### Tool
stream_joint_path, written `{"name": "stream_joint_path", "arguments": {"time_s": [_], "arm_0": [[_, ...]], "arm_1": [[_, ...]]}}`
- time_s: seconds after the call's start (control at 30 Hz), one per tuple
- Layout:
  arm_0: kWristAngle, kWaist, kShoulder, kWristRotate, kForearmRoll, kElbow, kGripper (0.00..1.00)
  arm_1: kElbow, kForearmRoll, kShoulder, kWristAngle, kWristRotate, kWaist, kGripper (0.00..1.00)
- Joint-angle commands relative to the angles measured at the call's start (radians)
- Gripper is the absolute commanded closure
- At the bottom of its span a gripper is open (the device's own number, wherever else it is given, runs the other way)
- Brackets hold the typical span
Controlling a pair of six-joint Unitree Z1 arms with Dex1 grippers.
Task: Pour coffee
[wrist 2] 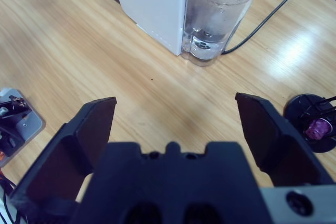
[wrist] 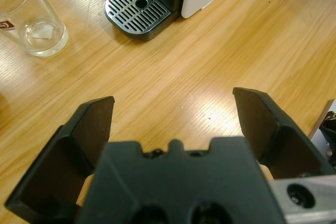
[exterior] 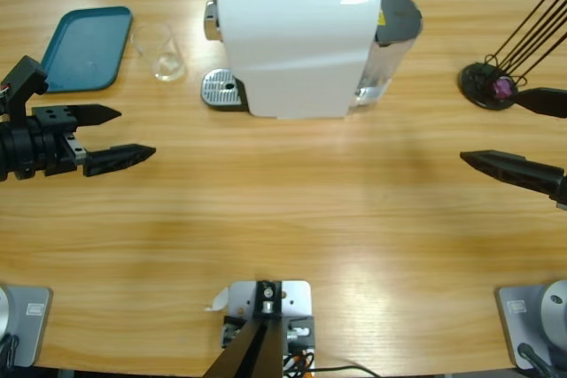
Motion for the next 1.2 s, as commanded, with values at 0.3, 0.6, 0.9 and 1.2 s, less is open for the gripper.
{"name": "stream_joint_path", "arguments": {"time_s": [0.3, 0.6, 0.9, 1.2], "arm_0": [[0.016, -0.008, 0.013, -0.043, 0.013, -0.009, 0.023], [-0.307, 0.128, 0.058, -0.358, 0.498, -0.502, 0.027], [-0.751, 0.341, 0.262, -0.631, 0.264, -0.584, 0.073], [-0.804, 0.347, 0.418, -0.789, 0.193, -0.678, 0.073]], "arm_1": [[0.039, -0.002, -0.017, -0.011, 0.011, 0.010, 0.000], [0.028, 0.001, -0.067, -0.020, 0.009, 0.010, 0.000], [0.015, 0.006, -0.049, -0.013, 0.008, 0.010, 0.000], [0.010, 0.007, -0.046, -0.019, 0.010, 0.010, 0.105]]}}
